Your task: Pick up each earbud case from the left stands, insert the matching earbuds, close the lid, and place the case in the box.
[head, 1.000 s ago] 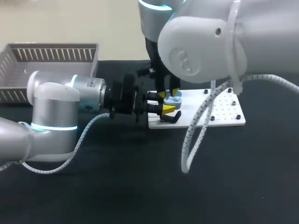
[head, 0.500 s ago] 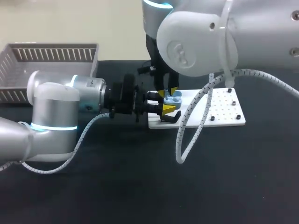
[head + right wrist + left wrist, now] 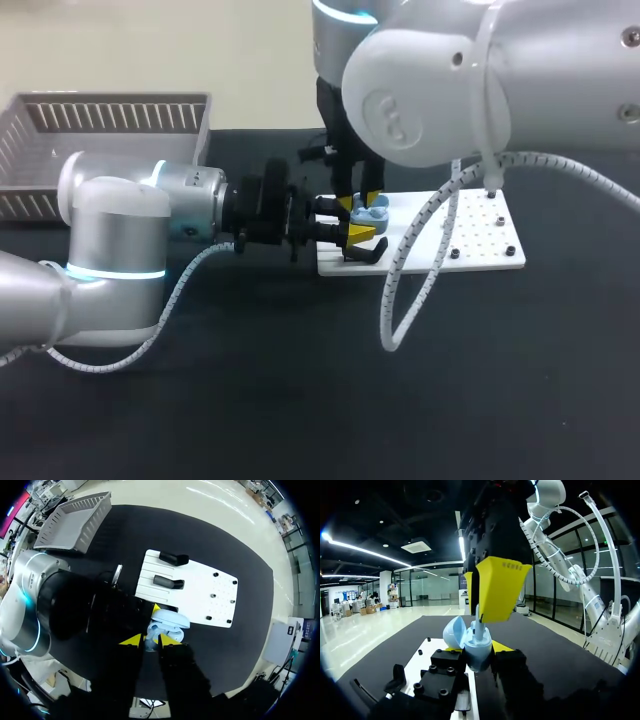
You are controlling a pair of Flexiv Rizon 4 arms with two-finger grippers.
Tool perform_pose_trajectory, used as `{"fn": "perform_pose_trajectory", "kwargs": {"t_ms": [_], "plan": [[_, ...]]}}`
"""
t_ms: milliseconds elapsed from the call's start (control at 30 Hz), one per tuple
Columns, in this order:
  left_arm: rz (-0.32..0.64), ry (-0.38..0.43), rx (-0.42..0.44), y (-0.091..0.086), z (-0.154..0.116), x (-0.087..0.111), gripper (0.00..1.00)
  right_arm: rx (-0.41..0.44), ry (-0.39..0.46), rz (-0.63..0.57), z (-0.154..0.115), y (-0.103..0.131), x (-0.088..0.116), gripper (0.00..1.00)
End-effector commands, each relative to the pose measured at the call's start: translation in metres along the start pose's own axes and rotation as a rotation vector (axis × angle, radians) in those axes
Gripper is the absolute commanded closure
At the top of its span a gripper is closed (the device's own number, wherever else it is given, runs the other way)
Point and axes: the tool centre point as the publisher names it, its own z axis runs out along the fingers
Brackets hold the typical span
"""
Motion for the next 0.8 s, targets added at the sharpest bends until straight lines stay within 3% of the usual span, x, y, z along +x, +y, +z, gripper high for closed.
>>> {"fn": "perform_pose_trajectory", "kwargs": {"t_ms": [33, 800], "plan": [[0.002, 0.0, -0.006, -0.0014, 0.0004, 0.0003, 1.0, -0.003, -0.002, 0.0, 0.0028, -0.0003, -0.0015, 1.0], [0.002, 0.0, -0.006, -0.0014, 0.0004, 0.0003, 1.0, -0.013, -0.006, 0.021, 0.0103, -0.0062, -0.0069, 1.0]]}}
